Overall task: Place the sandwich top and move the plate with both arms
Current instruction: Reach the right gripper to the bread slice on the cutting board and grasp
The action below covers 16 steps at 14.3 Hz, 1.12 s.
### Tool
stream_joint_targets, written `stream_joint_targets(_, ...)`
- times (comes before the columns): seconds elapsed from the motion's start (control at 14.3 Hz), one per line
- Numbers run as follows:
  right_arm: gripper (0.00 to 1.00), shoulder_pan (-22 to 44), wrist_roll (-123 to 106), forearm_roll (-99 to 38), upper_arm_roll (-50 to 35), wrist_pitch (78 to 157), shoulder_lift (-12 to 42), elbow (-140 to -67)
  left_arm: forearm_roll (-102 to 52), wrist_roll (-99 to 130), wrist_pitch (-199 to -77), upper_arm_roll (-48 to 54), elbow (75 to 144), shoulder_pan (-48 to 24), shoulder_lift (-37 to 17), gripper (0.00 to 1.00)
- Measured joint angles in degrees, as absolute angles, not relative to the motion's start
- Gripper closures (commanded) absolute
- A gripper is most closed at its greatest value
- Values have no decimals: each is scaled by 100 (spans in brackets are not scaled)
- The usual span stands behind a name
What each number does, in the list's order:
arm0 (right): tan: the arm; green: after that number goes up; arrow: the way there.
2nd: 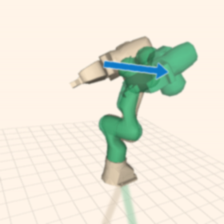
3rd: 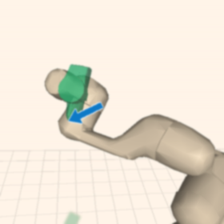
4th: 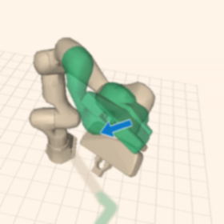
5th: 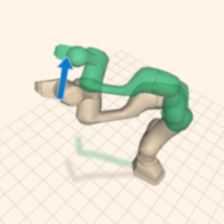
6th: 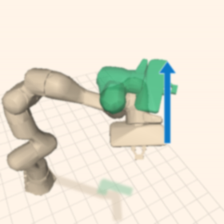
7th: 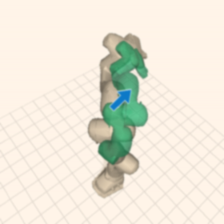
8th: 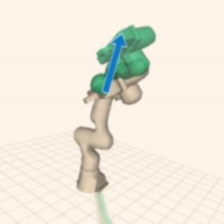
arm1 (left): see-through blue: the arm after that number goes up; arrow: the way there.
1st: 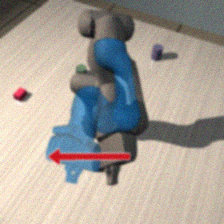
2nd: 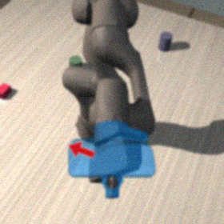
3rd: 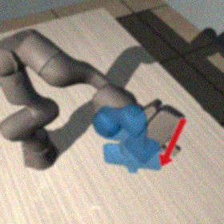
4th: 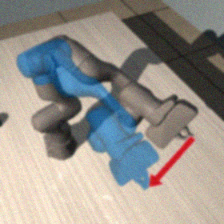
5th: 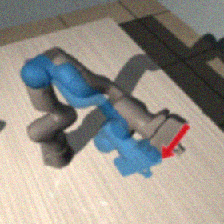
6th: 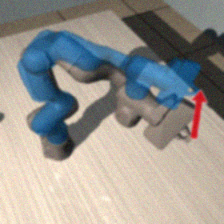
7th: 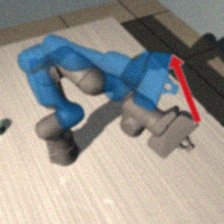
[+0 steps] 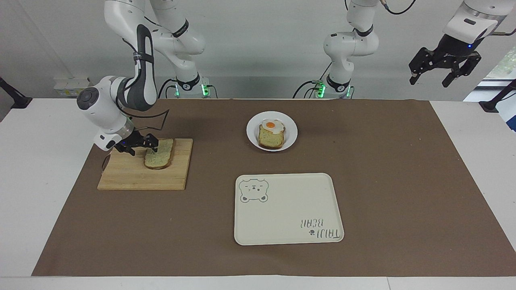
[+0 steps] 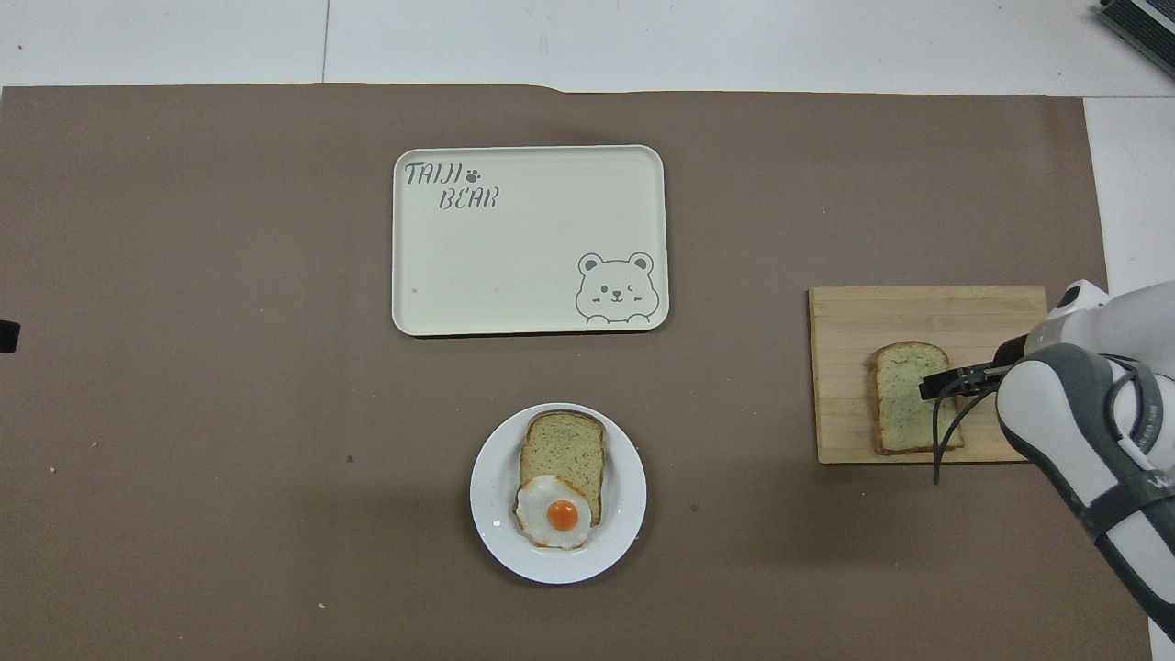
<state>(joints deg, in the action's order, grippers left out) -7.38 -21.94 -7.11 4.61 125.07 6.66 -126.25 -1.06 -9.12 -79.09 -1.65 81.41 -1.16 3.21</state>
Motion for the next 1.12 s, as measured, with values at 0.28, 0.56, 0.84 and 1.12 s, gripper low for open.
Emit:
stream_joint_targets(0.28, 27, -738, -2245, -796, 453, 12759, 740, -12785, -106, -912, -7909, -165, 8141, -115, 321, 0)
stream_joint_targets(0.56, 100, -708, -2271, -875, 408, 12760, 727, -12794, -106, -912, -7909, -165, 8142, -116, 321, 0)
stream_joint_targets(0.84, 100, -718, -2271, -879, 427, 12751, 677, -12793, -106, -912, -7909, -165, 8142, -116, 321, 0)
stream_joint_targets(1.12, 100, -719, -2271, -878, 436, 12755, 677, -12787, -106, -912, -7909, -166, 8142, -115, 321, 0)
